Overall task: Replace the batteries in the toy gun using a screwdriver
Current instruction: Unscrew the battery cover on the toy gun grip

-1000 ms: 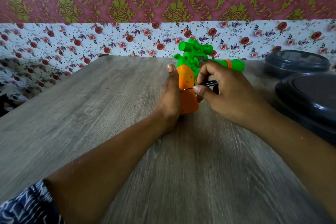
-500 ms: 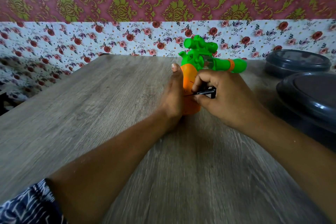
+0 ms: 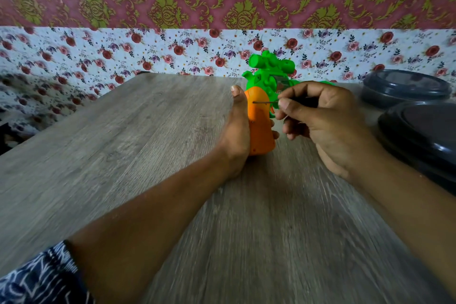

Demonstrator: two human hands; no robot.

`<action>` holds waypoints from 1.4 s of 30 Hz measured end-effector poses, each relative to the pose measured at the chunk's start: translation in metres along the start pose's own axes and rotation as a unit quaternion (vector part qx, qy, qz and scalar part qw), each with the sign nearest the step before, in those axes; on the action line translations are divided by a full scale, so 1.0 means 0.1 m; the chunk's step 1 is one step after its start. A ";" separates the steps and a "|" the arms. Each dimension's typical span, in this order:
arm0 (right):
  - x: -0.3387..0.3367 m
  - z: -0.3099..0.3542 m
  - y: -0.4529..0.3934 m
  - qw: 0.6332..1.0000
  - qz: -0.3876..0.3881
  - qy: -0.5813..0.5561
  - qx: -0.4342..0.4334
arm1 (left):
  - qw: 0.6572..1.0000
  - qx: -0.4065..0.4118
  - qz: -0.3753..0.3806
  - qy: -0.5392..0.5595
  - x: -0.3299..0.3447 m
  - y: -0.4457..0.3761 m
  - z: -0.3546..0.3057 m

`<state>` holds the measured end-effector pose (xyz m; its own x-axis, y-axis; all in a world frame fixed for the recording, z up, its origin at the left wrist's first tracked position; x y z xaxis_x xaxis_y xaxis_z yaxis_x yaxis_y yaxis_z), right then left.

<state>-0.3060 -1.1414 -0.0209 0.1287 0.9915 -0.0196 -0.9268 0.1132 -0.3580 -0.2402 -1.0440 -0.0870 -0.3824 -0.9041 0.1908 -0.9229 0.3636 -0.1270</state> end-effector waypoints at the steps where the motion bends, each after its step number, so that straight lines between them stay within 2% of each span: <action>1: -0.02 0.01 0.01 1.000 -0.014 -0.018 -0.006 | 1.000 0.000 0.001 0.004 0.00 0.00 0.00; 4: -0.05 0.02 0.01 0.999 -0.041 -0.006 -0.034 | 1.000 -0.009 -0.004 0.010 0.00 0.00 0.01; 7: 0.00 -0.03 0.01 0.992 -0.041 0.093 -0.072 | 0.999 0.000 0.003 0.034 0.05 0.02 -0.02; 11: 0.15 -0.08 0.07 0.944 -0.032 0.291 -0.154 | 0.999 0.001 -0.008 0.048 0.07 0.05 -0.03; 14: 0.23 -0.03 0.10 0.919 -0.039 0.334 -0.204 | 0.999 0.012 -0.029 0.041 0.04 0.04 -0.02; 17: 0.27 0.00 0.12 0.898 -0.035 0.369 -0.237 | 0.998 0.022 -0.018 0.060 0.06 0.03 -0.03; 21: 0.28 0.00 0.13 0.893 -0.032 0.379 -0.242 | 0.997 0.031 0.002 0.077 0.09 0.02 -0.03; 31: 0.31 0.00 0.14 0.893 -0.020 0.374 -0.249 | 0.997 0.055 -0.017 0.044 0.04 -0.02 -0.01; 37: 0.38 0.03 0.18 0.860 0.010 0.436 -0.265 | 0.995 0.096 -0.003 0.035 0.04 -0.04 -0.05; 42: 0.36 0.03 0.17 0.864 -0.001 0.427 -0.266 | 0.994 0.102 0.009 0.023 0.06 -0.03 -0.05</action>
<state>-0.3187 -1.1039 -0.0247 0.5541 0.5562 -0.6194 -0.6626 -0.1558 -0.7326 -0.2399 -1.0497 -0.0807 -0.4045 -0.8849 0.2309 -0.8895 0.3219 -0.3244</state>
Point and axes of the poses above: each hand's wrist, its own y-axis away from the middle knuckle, its own x-axis out of the palm, z = x × y, the point moved 7 cm from there along -y, towards the middle knuckle, and after that the axes turned 1 degree about -y, right-handed, at the moved point
